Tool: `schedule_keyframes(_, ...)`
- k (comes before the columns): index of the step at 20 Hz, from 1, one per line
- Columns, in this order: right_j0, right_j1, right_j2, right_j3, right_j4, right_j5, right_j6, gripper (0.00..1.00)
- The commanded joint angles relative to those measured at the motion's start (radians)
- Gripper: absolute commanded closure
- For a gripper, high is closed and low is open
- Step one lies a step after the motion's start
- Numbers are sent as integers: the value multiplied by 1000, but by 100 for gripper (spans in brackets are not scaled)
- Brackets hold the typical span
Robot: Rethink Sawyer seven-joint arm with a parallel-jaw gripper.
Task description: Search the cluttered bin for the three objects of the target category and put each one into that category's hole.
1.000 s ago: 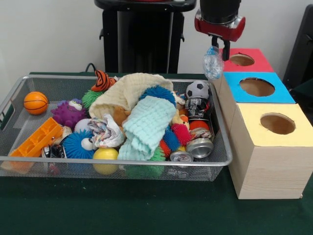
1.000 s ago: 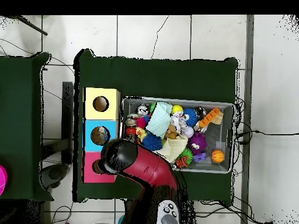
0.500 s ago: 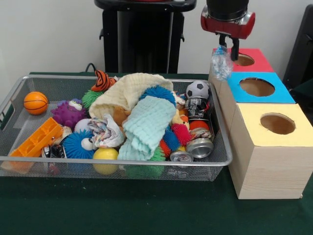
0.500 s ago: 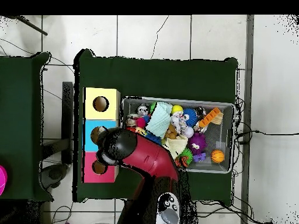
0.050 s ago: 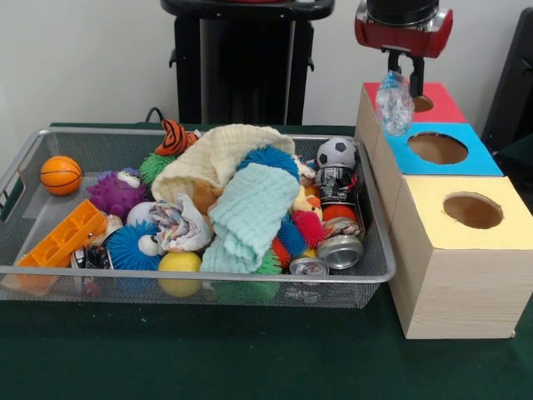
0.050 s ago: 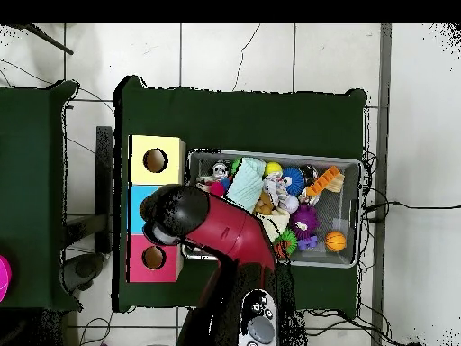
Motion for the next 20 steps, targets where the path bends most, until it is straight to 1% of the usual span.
schedule_keyframes(1,17,49,42,-40,22,44,289,100)
schedule_keyframes(7,38,52,52,2,46,-11,286,100)
schedule_keyframes(14,63,29,37,35,55,-15,285,100)
schedule_keyframes(20,76,-19,31,132,73,-55,250,100)
